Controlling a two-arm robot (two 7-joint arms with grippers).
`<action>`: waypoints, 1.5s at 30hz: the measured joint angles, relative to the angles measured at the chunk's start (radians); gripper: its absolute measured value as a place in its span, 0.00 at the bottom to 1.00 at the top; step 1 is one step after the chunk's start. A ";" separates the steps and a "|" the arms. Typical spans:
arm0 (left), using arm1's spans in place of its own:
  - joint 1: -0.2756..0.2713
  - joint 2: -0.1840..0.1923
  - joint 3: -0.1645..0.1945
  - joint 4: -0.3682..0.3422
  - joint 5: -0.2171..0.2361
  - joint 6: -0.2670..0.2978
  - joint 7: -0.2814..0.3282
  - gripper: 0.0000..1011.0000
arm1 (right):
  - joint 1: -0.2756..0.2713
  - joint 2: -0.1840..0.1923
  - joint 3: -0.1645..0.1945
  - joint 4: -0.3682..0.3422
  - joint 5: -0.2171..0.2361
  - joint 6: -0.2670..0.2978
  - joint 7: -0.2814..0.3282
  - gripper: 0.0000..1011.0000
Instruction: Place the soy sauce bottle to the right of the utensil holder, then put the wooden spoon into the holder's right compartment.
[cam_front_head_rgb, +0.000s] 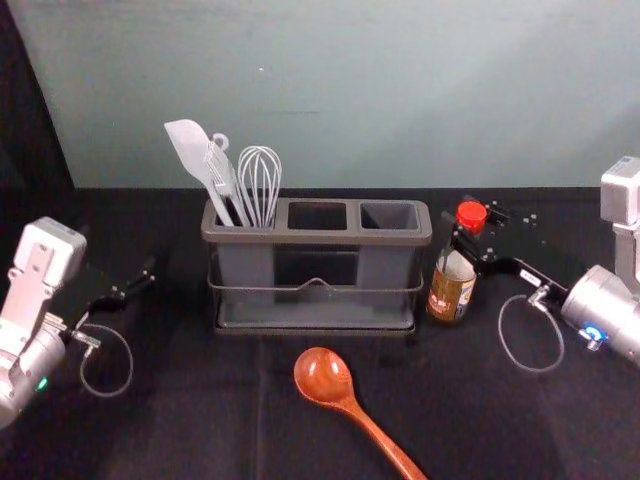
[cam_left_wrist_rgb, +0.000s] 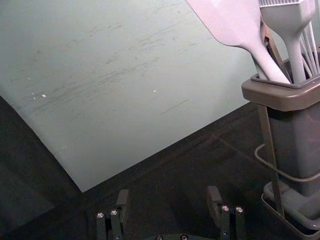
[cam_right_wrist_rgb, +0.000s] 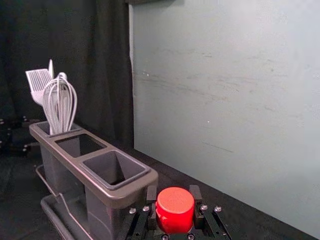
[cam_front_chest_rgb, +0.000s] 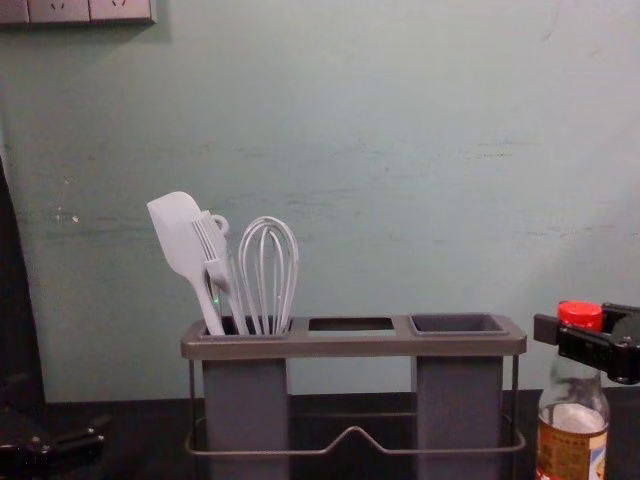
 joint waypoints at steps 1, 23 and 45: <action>0.000 0.000 0.000 0.000 0.000 0.000 0.000 1.00 | -0.001 0.001 0.000 -0.001 -0.001 0.002 -0.003 0.39; 0.000 0.000 0.000 0.000 0.000 0.000 0.000 1.00 | -0.005 0.001 0.001 -0.006 -0.001 0.020 -0.017 0.39; 0.000 0.000 0.000 0.000 0.000 0.000 0.000 1.00 | -0.005 0.001 0.002 -0.005 0.000 0.016 -0.015 0.88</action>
